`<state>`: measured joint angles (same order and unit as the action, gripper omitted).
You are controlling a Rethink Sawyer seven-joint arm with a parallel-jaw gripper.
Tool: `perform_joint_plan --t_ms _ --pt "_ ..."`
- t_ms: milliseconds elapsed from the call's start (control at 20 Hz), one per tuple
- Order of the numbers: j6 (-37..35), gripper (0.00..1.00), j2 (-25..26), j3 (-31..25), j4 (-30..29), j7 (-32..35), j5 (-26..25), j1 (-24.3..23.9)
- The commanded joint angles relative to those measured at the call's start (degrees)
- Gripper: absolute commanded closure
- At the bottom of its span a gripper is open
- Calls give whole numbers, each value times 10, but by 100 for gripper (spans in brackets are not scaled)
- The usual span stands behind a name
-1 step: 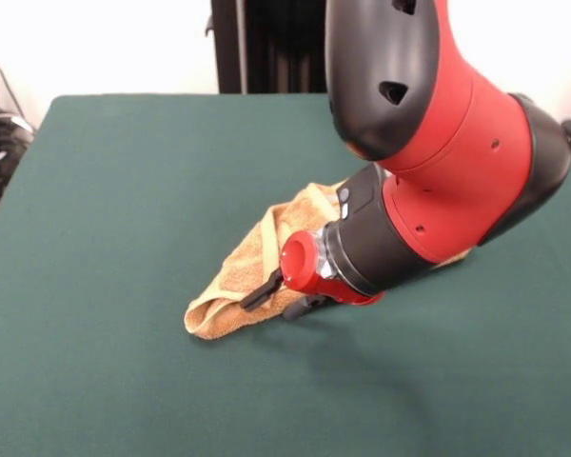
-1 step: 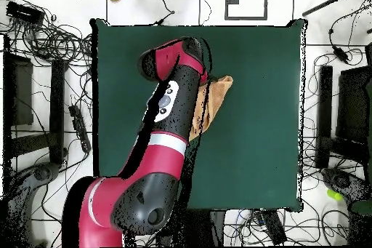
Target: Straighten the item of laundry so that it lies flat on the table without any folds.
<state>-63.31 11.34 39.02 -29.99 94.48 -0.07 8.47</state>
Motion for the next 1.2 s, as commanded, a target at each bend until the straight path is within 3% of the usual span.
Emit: perform_joint_plan --t_ms 50,300,500,1200 --pt "-69 0 -11 -8 -53 78 -20 28" --pt "-82 0 -22 -9 -49 67 -21 28" --pt "-74 0 -53 -15 -85 58 -28 36" --pt "-4 0 -22 -28 -88 97 -55 26"
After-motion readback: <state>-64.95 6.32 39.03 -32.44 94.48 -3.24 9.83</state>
